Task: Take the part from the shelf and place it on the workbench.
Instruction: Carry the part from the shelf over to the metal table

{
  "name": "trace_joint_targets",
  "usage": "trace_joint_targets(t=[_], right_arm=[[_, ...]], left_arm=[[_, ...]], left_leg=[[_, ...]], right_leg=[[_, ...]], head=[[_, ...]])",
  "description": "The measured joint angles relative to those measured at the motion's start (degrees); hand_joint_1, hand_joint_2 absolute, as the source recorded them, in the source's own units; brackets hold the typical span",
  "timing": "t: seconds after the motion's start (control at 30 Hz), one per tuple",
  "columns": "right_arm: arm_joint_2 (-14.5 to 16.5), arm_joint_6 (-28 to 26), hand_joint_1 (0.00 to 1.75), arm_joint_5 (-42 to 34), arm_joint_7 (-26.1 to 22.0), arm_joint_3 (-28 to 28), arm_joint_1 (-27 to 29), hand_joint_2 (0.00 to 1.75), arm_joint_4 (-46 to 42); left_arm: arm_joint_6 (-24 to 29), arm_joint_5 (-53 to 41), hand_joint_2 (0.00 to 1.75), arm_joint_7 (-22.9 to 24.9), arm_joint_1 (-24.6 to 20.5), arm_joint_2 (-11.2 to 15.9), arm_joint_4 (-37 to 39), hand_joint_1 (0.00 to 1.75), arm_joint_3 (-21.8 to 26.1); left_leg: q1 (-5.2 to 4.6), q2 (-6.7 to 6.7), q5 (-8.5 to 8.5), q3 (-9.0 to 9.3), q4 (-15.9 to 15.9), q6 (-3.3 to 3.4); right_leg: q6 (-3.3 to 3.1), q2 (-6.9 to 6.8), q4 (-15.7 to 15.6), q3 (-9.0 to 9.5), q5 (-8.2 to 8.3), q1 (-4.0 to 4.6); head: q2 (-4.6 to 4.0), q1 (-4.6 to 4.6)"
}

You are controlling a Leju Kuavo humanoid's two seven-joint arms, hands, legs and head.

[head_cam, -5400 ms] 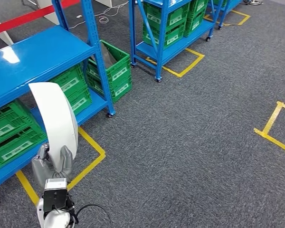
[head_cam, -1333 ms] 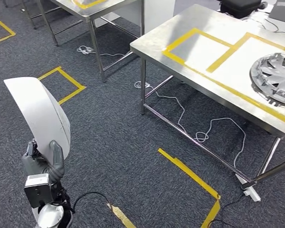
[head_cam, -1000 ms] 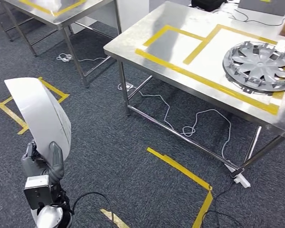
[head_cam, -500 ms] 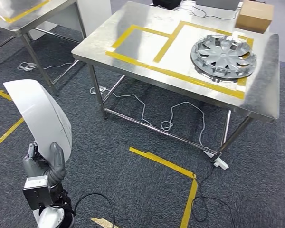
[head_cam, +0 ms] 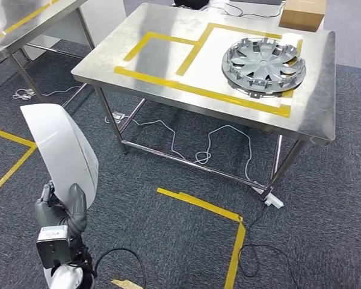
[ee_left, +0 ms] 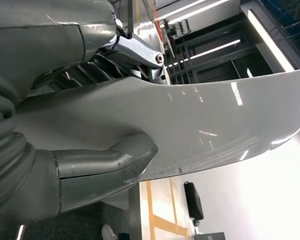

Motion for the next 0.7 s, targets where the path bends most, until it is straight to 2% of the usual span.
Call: trace_joint_targets(t=[0.03,0.07,0.1,0.13,0.17,0.2,0.23,0.33,0.37,0.43,0.5,0.53,0.57,0.6,0.67,0.7], right_arm=[[0.0,0.1,0.00,0.1,0.0,0.0,0.0,0.00,0.0],[0.0,0.2,0.00,0.2,0.0,0.0,0.1,0.00,0.0],[0.0,0.3,0.00,0.3,0.0,0.0,0.1,0.00,0.0],[0.0,0.3,0.00,0.3,0.0,0.0,0.1,0.00,0.0],[0.1,0.3,0.00,0.3,0.0,0.0,0.1,0.00,0.0],[0.1,0.4,0.00,0.3,0.0,0.0,0.1,0.00,0.0],[0.2,0.4,0.00,0.3,0.0,0.0,0.0,0.00,0.0],[0.2,0.4,0.00,0.3,0.0,0.0,0.0,0.00,0.0],[0.2,0.4,0.00,0.3,0.0,0.0,-0.1,0.00,0.0],[0.2,0.4,0.00,0.3,0.0,0.0,-0.1,0.00,0.0],[0.2,0.4,0.00,0.3,0.0,0.0,0.0,0.00,0.0],[0.2,0.4,0.00,0.4,0.0,0.0,0.1,0.00,0.0],[0.2,0.4,0.00,0.5,0.0,0.0,0.1,0.00,0.0],[0.2,0.4,0.00,0.6,0.0,0.0,0.2,0.00,0.0],[0.2,0.6,0.00,1.0,0.1,0.0,0.2,0.00,0.0],[0.2,0.8,0.00,1.2,0.1,0.0,0.1,0.00,0.0]], left_arm=[[0.0,0.0,1.75,0.0,0.1,0.0,0.0,1.75,0.0],[0.0,0.0,1.75,0.0,0.1,0.0,0.0,1.75,0.0],[0.0,0.0,1.75,0.0,0.2,0.0,0.0,1.75,0.0],[0.0,0.0,1.75,0.0,0.2,0.0,0.0,1.75,0.0],[0.0,0.0,1.75,0.0,0.2,0.0,0.0,1.75,0.0],[0.0,0.0,1.75,0.0,0.2,0.0,0.0,1.75,0.0],[0.0,0.0,1.75,0.0,0.2,0.0,0.0,1.75,0.0],[0.0,0.0,1.75,0.0,0.2,-0.1,0.0,1.75,0.1],[0.0,0.0,1.75,0.0,0.2,-0.1,0.0,1.75,0.1],[-0.1,0.0,1.75,0.0,0.2,-0.2,0.0,1.75,0.1],[-0.1,0.0,1.75,0.0,0.3,-0.3,0.0,1.75,0.1],[-0.1,0.0,1.75,0.0,0.3,-0.3,0.0,1.75,0.1],[-0.1,0.1,1.75,0.0,0.3,-0.3,0.0,1.75,0.1],[-0.1,0.2,1.75,0.0,0.3,-0.3,0.0,1.75,0.1],[0.0,0.5,1.75,0.0,0.3,-0.3,0.0,1.75,0.1],[0.1,0.5,1.75,0.0,0.3,-0.3,0.0,1.75,0.1]], left_leg=[[0.00,-0.04,-0.17,-1.13,2.0,0.03],[-0.01,-0.07,0.82,-1.27,1.9,0.15],[-0.02,-0.10,2.81,-0.35,-0.5,0.36],[-0.07,-0.22,5.21,1.25,-4.4,0.67],[-0.18,-0.40,6.92,2.86,-8.1,0.96],[-0.28,-0.54,7.92,4.16,-11.2,1.18],[-0.40,-0.68,8.17,4.83,-12.9,1.32],[-0.43,-0.71,7.92,5.07,-13.9,1.71],[-0.32,-0.67,8.00,5.19,-14.1,2.01],[-0.13,-0.51,8.07,5.38,-14.4,2.50],[-0.15,-0.38,7.96,5.39,-14.3,2.70],[-0.16,-0.35,7.88,5.45,-14.3,2.74],[-0.15,-0.34,7.79,5.57,-14.3,2.73],[-0.14,-0.35,7.66,5.75,-14.3,2.66],[-0.20,-0.37,7.30,6.22,-14.3,2.29],[-0.33,-0.38,7.09,6.32,-14.2,2.00]], right_leg=[[-0.09,0.15,0.0,0.13,-0.10,0.09],[-0.13,0.33,0.0,0.32,-0.20,0.16],[-0.12,0.52,0.0,0.58,-0.33,0.23],[-0.04,0.71,0.0,0.83,-0.49,0.27],[0.13,0.87,0.1,1.01,-0.68,0.40],[0.37,1.01,0.1,1.04,-0.83,0.49],[0.64,1.08,0.2,0.96,-0.92,0.55],[1.60,1.01,0.2,0.72,-1.15,0.43],[1.88,0.89,1.0,0.32,-1.77,0.37],[2.26,0.69,6.1,-2.33,-4.44,0.25],[2.55,0.60,14.1,-6.66,-7.40,0.19],[2.66,0.58,16.7,-8.26,-7.75,0.18],[2.73,0.56,17.1,-8.85,-6.94,0.16],[2.72,0.51,15.1,-8.21,-5.08,0.14],[2.57,0.14,7.1,-4.71,-0.85,0.16],[2.34,-0.01,3.8,-3.04,0.26,0.21]], head=[[0.00,-0.01],[0.00,0.00],[0.00,0.01],[0.00,0.00],[0.00,0.02],[0.00,0.01],[0.00,0.05],[0.00,0.08],[0.00,0.15],[0.00,0.38],[0.00,0.53],[0.00,0.52],[0.00,0.55],[0.00,0.55],[0.00,0.56],[0.00,0.55]])
